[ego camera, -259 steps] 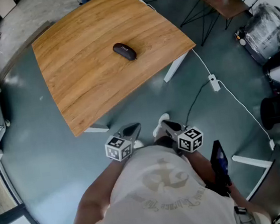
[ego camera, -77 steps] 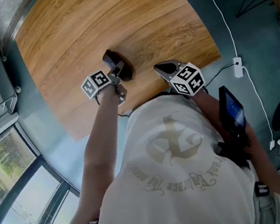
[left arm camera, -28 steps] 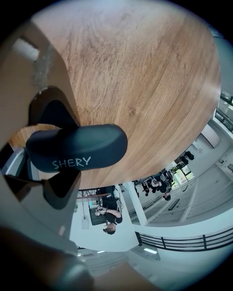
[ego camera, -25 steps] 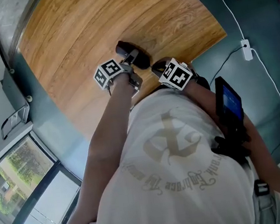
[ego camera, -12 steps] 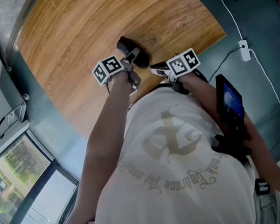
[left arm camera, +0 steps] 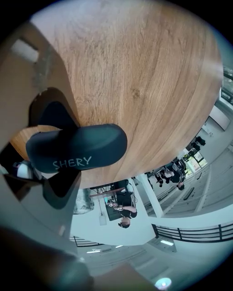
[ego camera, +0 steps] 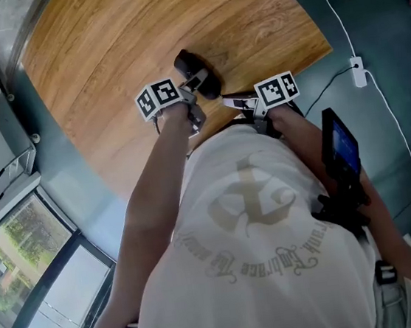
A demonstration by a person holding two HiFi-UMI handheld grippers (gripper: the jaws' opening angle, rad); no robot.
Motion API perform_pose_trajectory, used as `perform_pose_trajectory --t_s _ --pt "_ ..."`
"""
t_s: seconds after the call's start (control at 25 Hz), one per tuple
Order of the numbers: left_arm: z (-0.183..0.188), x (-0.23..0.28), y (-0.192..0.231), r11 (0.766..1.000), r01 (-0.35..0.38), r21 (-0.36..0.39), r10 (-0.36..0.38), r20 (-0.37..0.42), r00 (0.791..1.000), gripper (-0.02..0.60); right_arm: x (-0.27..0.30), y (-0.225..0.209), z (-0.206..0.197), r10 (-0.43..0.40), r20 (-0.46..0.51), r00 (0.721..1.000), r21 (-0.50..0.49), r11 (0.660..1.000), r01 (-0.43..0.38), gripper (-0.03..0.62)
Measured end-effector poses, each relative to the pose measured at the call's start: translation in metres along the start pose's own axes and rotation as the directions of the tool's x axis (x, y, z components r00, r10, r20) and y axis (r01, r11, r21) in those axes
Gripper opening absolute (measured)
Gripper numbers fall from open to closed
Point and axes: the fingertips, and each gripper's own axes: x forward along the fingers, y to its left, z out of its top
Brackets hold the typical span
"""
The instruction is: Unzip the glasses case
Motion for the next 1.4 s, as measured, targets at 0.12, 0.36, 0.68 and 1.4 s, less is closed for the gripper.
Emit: perform_pose_trajectory --t_s 0.12,0.36,0.68,1.4 --pt "-0.002 0.0 -0.001 0.998 -0.017 0.057 0.019 -0.025 1.0 0.302 -0.001 0.0 0.001 0.015 0.011 1.0 0.032 0.999 -0.016 0.003" --pt "-0.005 -0.004 -0.007 0.982 -0.037 0.184 0.053 -0.084 0.995 0.299 -0.001 0.003 0.004 0.02 0.007 1.0 0.031 0.999 -0.02 0.005" --pt "-0.018 -0.003 -0.008 0.939 -0.055 0.341 0.125 -0.186 0.975 0.296 -0.002 0.007 0.009 0.027 -0.011 1.0 -0.013 1.0 -0.027 0.005" --pt "-0.029 0.009 -0.007 0.862 -0.057 0.504 0.242 -0.311 0.919 0.302 -0.003 -0.006 0.017 -0.183 -0.009 0.983 -0.413 0.896 0.163 0.018"
